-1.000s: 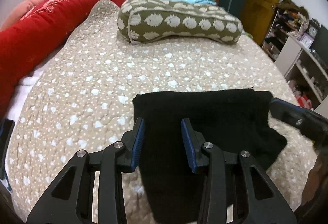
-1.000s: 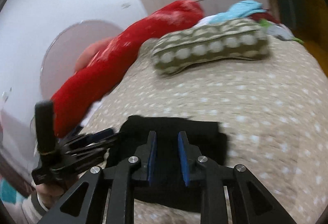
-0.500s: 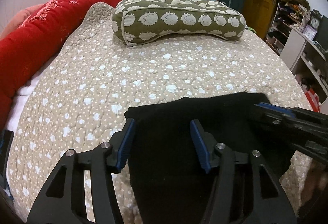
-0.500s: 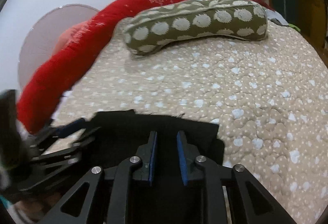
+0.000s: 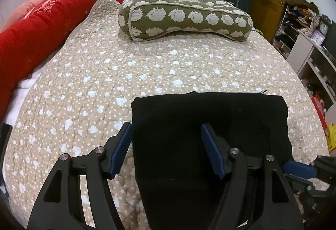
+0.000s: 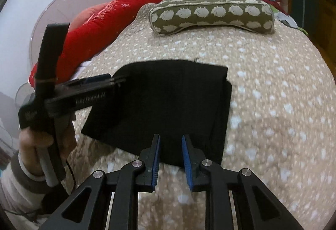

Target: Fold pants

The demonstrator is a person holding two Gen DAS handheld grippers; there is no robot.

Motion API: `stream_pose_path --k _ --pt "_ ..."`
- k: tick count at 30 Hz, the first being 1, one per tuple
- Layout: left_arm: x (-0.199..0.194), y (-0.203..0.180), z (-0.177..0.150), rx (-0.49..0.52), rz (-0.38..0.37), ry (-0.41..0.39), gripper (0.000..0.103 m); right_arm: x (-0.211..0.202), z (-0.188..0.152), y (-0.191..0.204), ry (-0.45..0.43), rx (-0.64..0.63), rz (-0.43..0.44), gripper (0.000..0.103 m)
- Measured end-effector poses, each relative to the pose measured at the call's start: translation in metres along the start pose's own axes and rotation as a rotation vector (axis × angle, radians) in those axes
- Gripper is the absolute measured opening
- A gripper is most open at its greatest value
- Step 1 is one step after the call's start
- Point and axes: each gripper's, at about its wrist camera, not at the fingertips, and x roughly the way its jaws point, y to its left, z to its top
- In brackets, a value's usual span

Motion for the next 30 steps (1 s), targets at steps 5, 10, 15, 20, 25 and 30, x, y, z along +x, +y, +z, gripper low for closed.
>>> stream_pose_path --k 5,10,15,20,25,30 --pt "-0.016 0.003 -0.006 -0.03 -0.027 0.021 0.067 -0.016 0.002 0.003 -0.016 0.004 -0.013 0.019" --pt "-0.033 0.001 -0.016 -0.047 -0.063 0.016 0.067 -0.03 0.014 0.006 -0.08 0.01 0.005 0.019" --pt "-0.029 -0.012 -0.024 -0.008 -0.023 0.017 0.067 -0.006 0.032 0.004 -0.094 0.009 -0.059 0.019" --pt "-0.02 -0.014 -0.023 0.01 -0.011 0.034 0.079 0.02 0.043 -0.012 -0.053 0.043 -0.119 0.02" --pt "-0.007 -0.013 -0.025 0.006 -0.011 0.051 0.088 0.034 0.045 -0.027 -0.058 0.082 -0.089 0.02" --pt "0.0 -0.001 -0.028 -0.093 -0.079 0.089 0.091 0.023 0.044 -0.023 -0.048 0.064 -0.085 0.02"
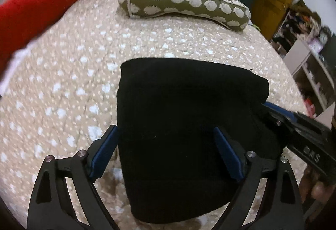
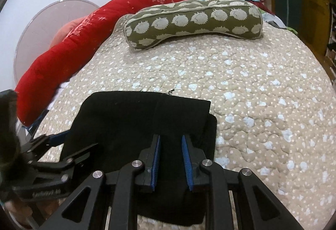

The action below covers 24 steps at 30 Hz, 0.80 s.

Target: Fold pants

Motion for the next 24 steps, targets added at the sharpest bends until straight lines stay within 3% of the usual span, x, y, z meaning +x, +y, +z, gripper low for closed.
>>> stream_pose_path --k 7,16,19,20,23,24 --pt "-0.001 0.0 -0.002 0.004 -0.004 -0.008 0.091 -0.034 -0.017 0.011 -0.022 -0.023 0.031 0.025" --pt "-0.003 -0.005 -0.004 0.04 0.014 -0.003 0.091 -0.028 -0.038 0.016 0.001 -0.064 -0.003 0.031" --pt "-0.008 -0.003 -0.004 0.047 0.02 0.005 0.091 -0.034 -0.032 0.011 -0.01 -0.027 0.031 0.031" --pt "-0.012 -0.003 -0.003 0.049 0.022 0.005 0.091 -0.037 -0.03 0.008 -0.02 -0.004 0.041 0.032" --pt "-0.028 0.004 -0.001 0.044 0.017 -0.034 0.091 -0.04 -0.022 -0.004 -0.054 0.055 0.029 0.05" --pt "-0.032 0.008 0.0 0.035 0.004 -0.041 0.091 -0.039 -0.02 -0.007 -0.059 0.066 0.027 0.051"
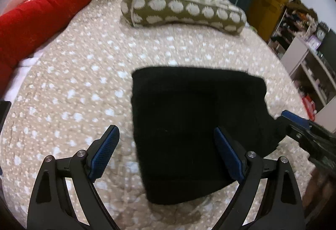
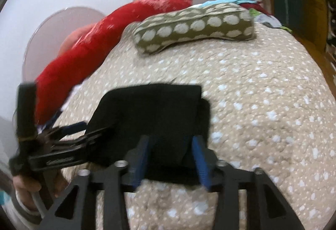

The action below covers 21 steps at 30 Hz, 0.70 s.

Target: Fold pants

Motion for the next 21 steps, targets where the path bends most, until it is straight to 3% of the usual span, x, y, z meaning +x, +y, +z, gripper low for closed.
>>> stream_pose_path --k 7,9,17,19,21 --pt "0.007 0.015 0.001 -0.059 -0.06 0.046 0.091 0.035 0.005 -0.025 0.07 0.111 0.056 0.052" --pt "0.016 0.016 -0.001 -0.076 -0.095 0.075 0.091 0.039 0.004 -0.03 0.066 0.139 0.079 0.057" --pt "0.038 0.011 -0.002 -0.089 -0.159 0.089 0.091 0.06 0.002 -0.041 0.065 0.198 0.193 0.062" --pt "0.04 0.009 0.0 -0.081 -0.163 0.089 0.091 0.061 0.002 -0.04 0.054 0.199 0.203 0.058" --pt "0.038 0.005 0.002 -0.059 -0.158 0.086 0.087 0.057 0.003 -0.038 0.035 0.188 0.194 0.049"
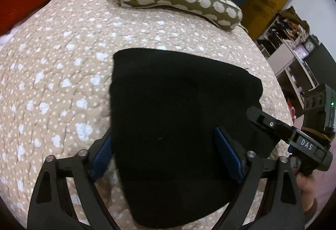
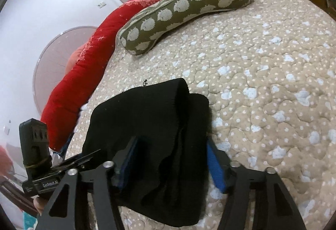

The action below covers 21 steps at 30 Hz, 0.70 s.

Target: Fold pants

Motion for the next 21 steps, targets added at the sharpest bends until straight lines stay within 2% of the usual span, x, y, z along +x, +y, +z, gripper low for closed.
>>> stream_pose_path --k 2,8,11,15,17,19,21 --pt "-0.005 -0.007 0.003 0.034 0.007 -0.01 0.076 -0.008 0.001 0.003 -0.025 -0.003 0.002 0.043" --pt "-0.019 -0.028 0.026 0.085 -0.027 -0.053 0.074 -0.04 0.018 0.012 -0.106 -0.026 0.003 0.04" --pt "-0.017 -0.041 0.034 0.104 -0.048 -0.055 0.074 -0.053 0.027 0.009 -0.131 -0.029 -0.028 0.04" --pt "0.004 -0.061 0.03 0.148 -0.045 -0.002 0.074 -0.065 0.028 -0.005 -0.121 0.002 -0.12 0.04" --pt "0.019 -0.067 0.026 0.164 -0.017 0.023 0.074 -0.063 0.025 -0.016 -0.109 0.025 -0.152 0.04" --pt "0.028 -0.07 0.023 0.179 0.001 0.012 0.074 -0.052 0.021 -0.035 -0.052 0.053 -0.187 0.041" --pt "0.032 -0.071 0.022 0.174 0.001 0.005 0.076 -0.047 0.018 -0.045 -0.054 0.074 -0.187 0.042"
